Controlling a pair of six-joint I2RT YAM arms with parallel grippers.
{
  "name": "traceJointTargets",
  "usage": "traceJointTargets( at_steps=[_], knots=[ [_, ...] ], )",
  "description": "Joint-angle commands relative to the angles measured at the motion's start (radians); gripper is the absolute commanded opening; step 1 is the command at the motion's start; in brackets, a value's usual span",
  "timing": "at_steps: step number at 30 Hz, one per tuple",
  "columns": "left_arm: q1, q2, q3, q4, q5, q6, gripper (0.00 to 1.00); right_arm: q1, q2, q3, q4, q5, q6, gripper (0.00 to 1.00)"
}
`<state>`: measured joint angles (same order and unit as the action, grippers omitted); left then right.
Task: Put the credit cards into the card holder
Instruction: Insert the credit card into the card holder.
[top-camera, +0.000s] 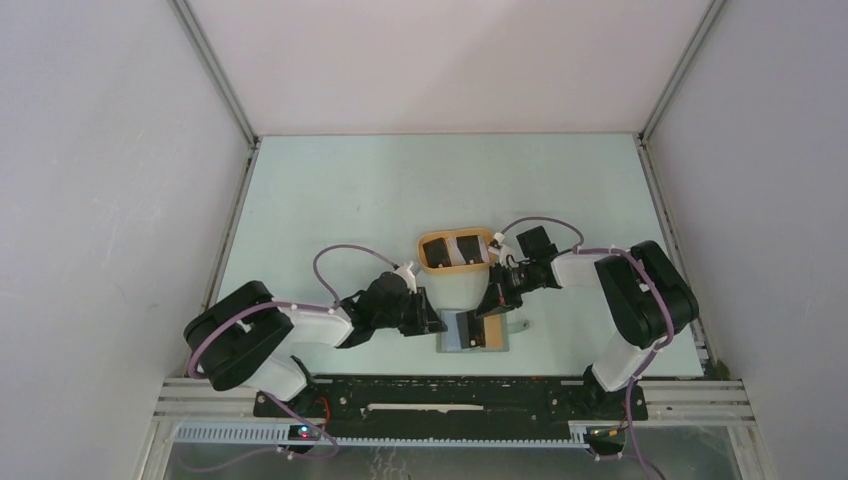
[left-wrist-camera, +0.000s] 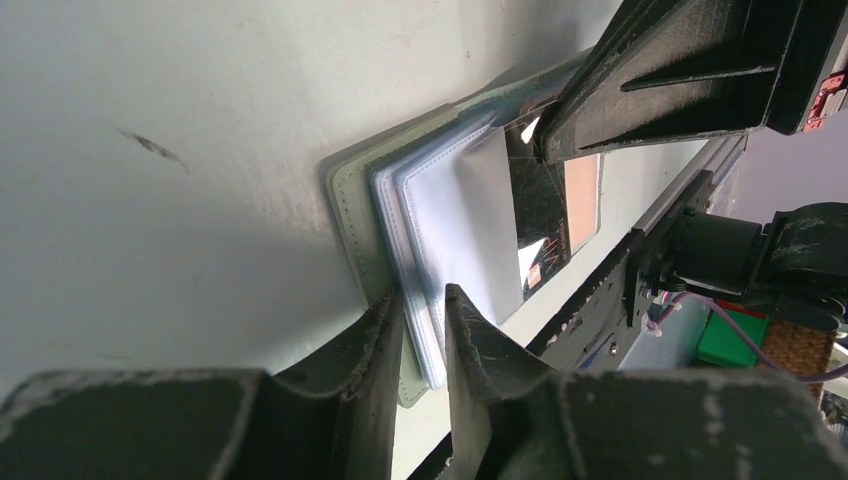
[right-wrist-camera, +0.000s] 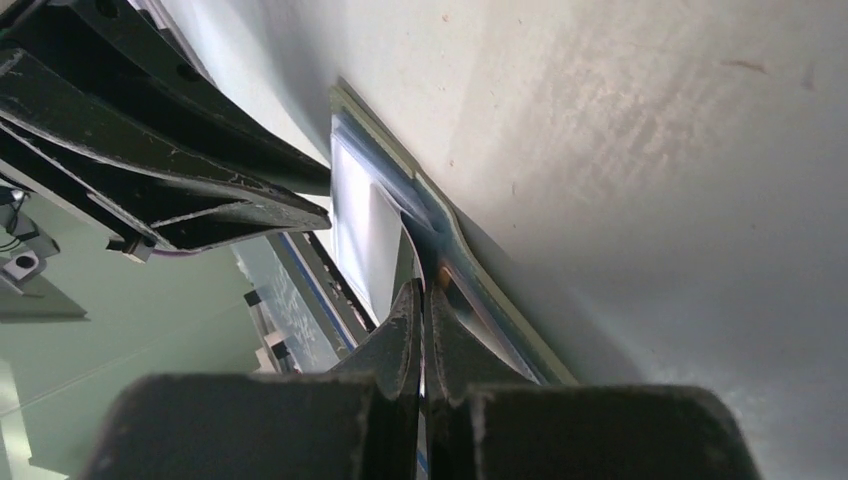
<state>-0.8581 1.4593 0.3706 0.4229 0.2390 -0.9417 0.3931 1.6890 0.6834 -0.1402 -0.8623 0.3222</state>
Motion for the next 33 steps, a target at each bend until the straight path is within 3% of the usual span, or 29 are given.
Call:
traceJointTargets(
  at_steps=[1, 10, 25, 33],
  knots=[
    [-0.004, 0.029, 0.03, -0.046, -0.028, 0.026, 0.27, 0.018, 0.037, 0.016, 0.043, -0.021, 0.051, 0.0],
    [0.01, 0.024, 0.015, -0.03, -0.027, -0.005, 0.26, 0.039, 0.063, 0.017, 0.125, -0.031, 0.126, 0.01],
    [0.073, 0.037, -0.062, 0.224, 0.055, -0.149, 0.26, 0.041, 0.113, 0.102, 0.184, 0.002, 0.21, 0.0],
    [0.08, 0.069, -0.067, 0.271, 0.078, -0.169, 0.27, 0.066, 0.134, 0.088, 0.238, 0.005, 0.251, 0.02]
  ],
)
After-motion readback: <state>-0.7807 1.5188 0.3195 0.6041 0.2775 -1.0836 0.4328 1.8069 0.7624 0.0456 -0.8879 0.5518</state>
